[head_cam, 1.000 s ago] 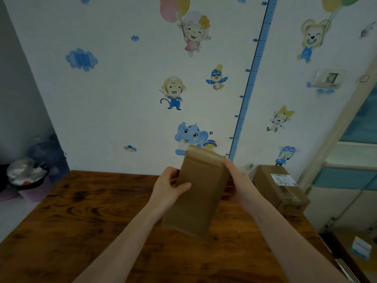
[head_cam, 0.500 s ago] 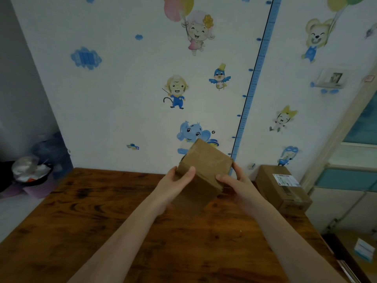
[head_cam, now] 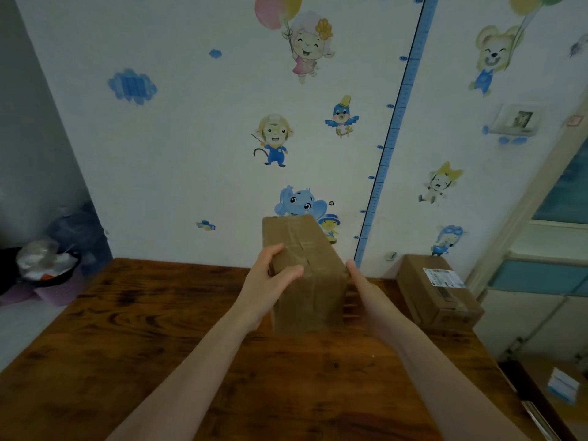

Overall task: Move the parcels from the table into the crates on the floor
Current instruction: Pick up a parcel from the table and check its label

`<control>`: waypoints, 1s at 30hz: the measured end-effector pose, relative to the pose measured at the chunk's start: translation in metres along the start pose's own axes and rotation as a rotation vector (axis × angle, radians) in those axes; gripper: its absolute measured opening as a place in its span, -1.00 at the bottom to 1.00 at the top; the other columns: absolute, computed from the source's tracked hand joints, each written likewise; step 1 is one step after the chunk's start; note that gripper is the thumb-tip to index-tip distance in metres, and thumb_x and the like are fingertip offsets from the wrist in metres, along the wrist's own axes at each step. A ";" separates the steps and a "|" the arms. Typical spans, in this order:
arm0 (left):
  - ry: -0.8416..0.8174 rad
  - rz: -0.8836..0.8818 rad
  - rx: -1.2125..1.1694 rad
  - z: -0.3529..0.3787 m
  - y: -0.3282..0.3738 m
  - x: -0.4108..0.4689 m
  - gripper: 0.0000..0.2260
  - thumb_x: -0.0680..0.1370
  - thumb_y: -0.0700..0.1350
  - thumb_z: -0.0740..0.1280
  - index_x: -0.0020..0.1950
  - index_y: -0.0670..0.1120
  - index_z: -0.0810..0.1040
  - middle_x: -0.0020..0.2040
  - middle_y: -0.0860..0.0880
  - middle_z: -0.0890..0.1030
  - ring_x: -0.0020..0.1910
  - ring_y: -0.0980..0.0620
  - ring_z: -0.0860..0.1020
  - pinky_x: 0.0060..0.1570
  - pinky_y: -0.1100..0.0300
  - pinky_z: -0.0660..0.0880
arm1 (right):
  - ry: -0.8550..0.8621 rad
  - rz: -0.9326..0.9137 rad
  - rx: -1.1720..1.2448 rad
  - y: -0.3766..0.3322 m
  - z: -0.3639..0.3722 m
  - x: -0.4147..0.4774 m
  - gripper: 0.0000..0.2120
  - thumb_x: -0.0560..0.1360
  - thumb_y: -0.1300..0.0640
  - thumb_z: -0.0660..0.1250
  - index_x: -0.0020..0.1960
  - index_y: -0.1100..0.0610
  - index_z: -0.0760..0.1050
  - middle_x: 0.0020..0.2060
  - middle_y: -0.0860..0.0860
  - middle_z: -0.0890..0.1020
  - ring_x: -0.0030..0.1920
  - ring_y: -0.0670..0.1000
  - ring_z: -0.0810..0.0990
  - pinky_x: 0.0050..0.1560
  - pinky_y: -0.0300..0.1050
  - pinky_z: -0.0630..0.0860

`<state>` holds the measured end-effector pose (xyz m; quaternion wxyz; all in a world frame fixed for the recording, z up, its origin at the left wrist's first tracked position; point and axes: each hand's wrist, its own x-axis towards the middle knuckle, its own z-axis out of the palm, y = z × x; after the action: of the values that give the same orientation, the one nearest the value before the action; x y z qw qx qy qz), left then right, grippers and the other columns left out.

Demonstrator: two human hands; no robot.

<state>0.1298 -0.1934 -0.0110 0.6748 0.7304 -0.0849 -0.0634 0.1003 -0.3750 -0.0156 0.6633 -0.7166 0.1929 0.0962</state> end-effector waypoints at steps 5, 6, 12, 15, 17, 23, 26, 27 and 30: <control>-0.029 0.028 0.035 -0.004 -0.001 -0.004 -0.57 0.50 -0.18 0.37 0.31 0.07 0.35 0.27 0.01 0.41 0.14 0.10 0.46 -0.05 0.22 0.51 | -0.045 0.014 0.093 0.000 0.008 -0.004 -0.48 0.43 -0.20 0.33 0.18 0.19 0.46 0.00 0.08 0.63 0.09 0.11 0.57 0.20 0.11 0.48; -0.036 0.039 0.032 -0.004 -0.001 -0.004 -0.54 0.50 -0.19 0.37 0.33 0.07 0.33 0.29 0.02 0.40 0.15 0.10 0.45 -0.08 0.26 0.50 | -0.045 0.011 0.102 0.001 0.009 -0.004 -0.49 0.43 -0.14 0.37 0.21 0.20 0.46 0.01 0.09 0.63 0.08 0.11 0.58 0.19 0.12 0.49; 0.034 0.056 0.130 -0.009 0.000 -0.001 -0.37 0.47 -0.04 0.43 0.48 -0.01 0.25 0.34 0.06 0.33 0.20 0.13 0.38 -0.04 0.36 0.43 | -0.101 -0.041 0.083 0.007 0.018 -0.006 -0.53 0.35 -0.01 0.47 0.19 0.02 0.40 0.06 0.03 0.59 0.05 0.06 0.59 0.12 0.05 0.54; 0.064 0.099 0.145 -0.008 -0.001 -0.001 -0.53 0.47 -0.13 0.43 0.34 -0.02 0.38 0.25 0.03 0.43 0.05 0.21 0.45 -0.22 0.45 0.41 | -0.064 -0.123 0.094 0.007 0.023 -0.008 -0.65 0.43 0.15 0.44 0.18 0.10 0.47 -0.01 -0.01 0.62 -0.02 -0.01 0.59 -0.11 -0.12 0.52; 0.093 0.115 0.091 -0.007 -0.001 -0.003 -0.62 0.47 -0.15 0.43 0.22 -0.01 0.38 0.11 0.12 0.48 -0.03 0.30 0.46 -0.27 0.51 0.42 | -0.024 -0.168 0.108 0.004 0.024 -0.008 -0.67 0.45 0.12 0.42 0.18 0.14 0.48 -0.01 0.00 0.61 -0.01 -0.01 0.58 -0.12 -0.14 0.51; 0.135 0.133 0.130 -0.007 -0.001 -0.001 -0.54 0.44 -0.12 0.47 0.26 -0.02 0.35 0.18 0.07 0.47 0.12 0.16 0.47 -0.06 0.38 0.40 | 0.045 -0.322 0.042 0.000 0.021 -0.007 -0.53 0.43 0.07 0.43 0.27 0.10 0.36 0.07 -0.01 0.55 0.02 -0.06 0.55 -0.14 -0.23 0.50; 0.142 0.166 0.235 -0.003 0.003 -0.001 -0.36 0.44 -0.02 0.46 0.44 -0.02 0.26 0.19 0.08 0.36 0.16 0.16 0.38 0.00 0.42 0.35 | 0.024 -0.369 0.092 -0.003 0.021 -0.009 -0.67 0.49 0.02 0.36 0.20 -0.03 0.35 0.01 -0.10 0.54 -0.02 -0.13 0.54 -0.19 -0.26 0.47; 0.150 0.189 0.279 -0.002 0.004 -0.002 -0.39 0.44 0.00 0.46 0.43 -0.01 0.29 0.18 0.07 0.37 0.13 0.17 0.37 -0.07 0.48 0.32 | 0.035 -0.381 0.098 -0.004 0.021 -0.010 -0.75 0.51 0.01 0.33 0.15 -0.03 0.38 -0.01 -0.11 0.54 -0.04 -0.15 0.53 -0.19 -0.27 0.46; 0.153 0.201 0.327 0.000 0.002 0.000 -0.47 0.44 -0.01 0.46 0.37 -0.02 0.38 0.18 0.01 0.42 0.09 0.16 0.40 -0.16 0.51 0.29 | 0.069 -0.416 0.082 -0.004 0.018 -0.008 -0.92 0.53 0.06 0.31 0.00 -0.05 0.45 -0.01 -0.07 0.58 0.05 -0.05 0.55 -0.10 -0.22 0.49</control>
<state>0.1297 -0.1933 -0.0091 0.5545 0.8208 -0.1151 0.0748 0.0971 -0.3557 -0.0109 0.6905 -0.7163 0.0671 -0.0755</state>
